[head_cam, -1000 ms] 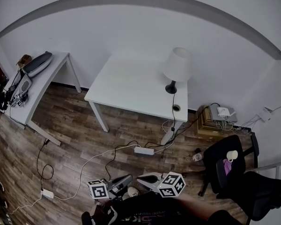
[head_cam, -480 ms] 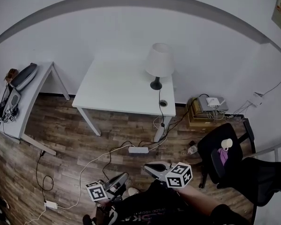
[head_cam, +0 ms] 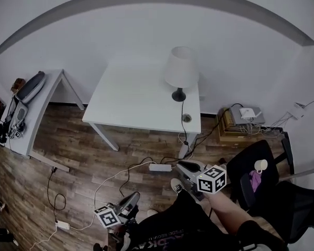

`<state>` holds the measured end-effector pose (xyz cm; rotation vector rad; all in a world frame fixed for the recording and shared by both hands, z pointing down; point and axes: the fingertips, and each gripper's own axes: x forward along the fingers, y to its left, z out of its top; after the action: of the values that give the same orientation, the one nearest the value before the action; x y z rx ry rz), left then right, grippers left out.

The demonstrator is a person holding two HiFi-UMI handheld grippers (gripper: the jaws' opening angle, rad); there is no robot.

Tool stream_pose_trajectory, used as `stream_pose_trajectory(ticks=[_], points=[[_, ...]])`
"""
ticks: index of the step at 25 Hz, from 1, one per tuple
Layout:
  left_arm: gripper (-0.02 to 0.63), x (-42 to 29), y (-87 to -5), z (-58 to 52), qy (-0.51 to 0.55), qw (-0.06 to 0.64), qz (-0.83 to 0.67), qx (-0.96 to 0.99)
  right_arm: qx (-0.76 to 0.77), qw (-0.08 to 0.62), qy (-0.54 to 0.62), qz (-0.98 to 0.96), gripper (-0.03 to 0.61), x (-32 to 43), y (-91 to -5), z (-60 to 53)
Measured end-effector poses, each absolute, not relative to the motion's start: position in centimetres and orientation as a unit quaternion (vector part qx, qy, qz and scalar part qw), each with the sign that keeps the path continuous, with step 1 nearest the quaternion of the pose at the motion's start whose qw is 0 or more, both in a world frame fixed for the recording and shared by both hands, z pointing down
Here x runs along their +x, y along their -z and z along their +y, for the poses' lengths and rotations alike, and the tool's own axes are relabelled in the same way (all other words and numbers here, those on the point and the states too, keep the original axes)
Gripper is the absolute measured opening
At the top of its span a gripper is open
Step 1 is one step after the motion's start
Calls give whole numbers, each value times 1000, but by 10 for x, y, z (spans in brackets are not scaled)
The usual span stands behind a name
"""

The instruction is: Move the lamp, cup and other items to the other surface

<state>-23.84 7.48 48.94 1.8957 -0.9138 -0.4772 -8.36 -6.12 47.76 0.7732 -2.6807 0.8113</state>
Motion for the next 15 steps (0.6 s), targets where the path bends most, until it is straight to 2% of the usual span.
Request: stream_pose_trajectory(ticks=[5, 15], points=[[-6, -228, -491, 44, 161, 452, -413, 774, 333, 127, -213, -910, 81, -50, -480, -161], [-6, -206, -511, -10, 166, 484, -445, 735, 408, 146, -122, -893, 110, -8, -505, -341]])
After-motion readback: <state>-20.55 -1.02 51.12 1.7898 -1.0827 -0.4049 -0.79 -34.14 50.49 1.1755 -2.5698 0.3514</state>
